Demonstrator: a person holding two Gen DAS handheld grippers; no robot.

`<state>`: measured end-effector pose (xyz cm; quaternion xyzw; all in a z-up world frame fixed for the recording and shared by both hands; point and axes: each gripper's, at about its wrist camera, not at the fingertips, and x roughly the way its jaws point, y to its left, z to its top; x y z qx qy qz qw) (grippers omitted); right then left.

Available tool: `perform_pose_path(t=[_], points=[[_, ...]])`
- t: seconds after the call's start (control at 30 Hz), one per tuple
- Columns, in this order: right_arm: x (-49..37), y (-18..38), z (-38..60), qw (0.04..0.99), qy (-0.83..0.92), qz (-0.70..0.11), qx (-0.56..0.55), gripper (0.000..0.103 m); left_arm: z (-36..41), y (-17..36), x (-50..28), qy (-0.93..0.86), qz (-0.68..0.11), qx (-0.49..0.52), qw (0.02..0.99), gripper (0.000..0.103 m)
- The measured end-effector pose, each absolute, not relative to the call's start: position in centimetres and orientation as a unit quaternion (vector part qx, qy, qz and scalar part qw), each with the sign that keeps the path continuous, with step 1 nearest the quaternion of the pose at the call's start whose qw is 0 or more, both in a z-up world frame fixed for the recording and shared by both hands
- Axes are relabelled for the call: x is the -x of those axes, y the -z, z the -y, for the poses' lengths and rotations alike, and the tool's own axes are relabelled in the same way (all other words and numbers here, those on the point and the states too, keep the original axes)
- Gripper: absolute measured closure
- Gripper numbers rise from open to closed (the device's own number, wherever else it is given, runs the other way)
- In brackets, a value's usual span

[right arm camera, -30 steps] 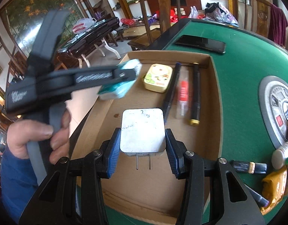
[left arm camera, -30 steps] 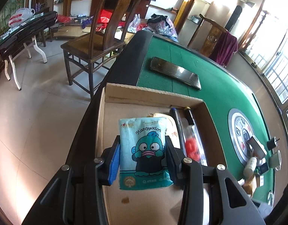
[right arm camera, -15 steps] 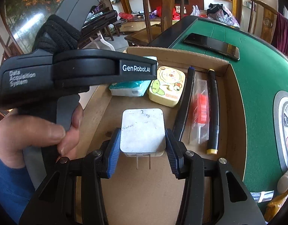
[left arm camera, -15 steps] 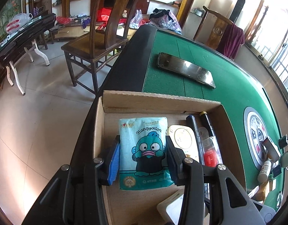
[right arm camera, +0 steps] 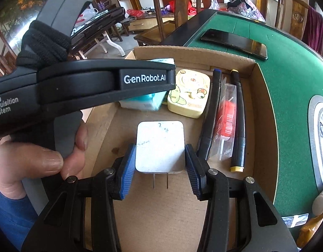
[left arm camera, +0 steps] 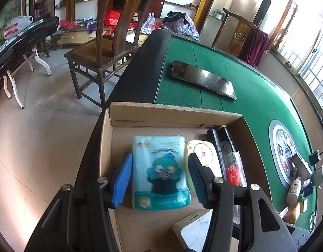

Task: Organize objects
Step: 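Carry the tissue pack and white charger into the cardboard tray and release them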

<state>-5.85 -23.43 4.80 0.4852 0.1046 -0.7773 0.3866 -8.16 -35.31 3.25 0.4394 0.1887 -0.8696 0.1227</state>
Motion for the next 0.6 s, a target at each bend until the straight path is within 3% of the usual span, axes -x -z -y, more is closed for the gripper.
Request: perform_pose_path(t=[0.13, 0.6], points=[[5.5, -5.6, 23.2, 0.385, 0.785, -0.107, -0.473, 0.057, 35.2, -3.7, 8.1, 0.870, -0.197, -0.436, 0.122, 0.036], [5.0, -8.2, 20.2, 0.402, 0.796, -0.066, -0.448, 0.057, 34.8, -5.9, 6.2, 0.879, -0.223, -0.405, 0.116, 0.034]])
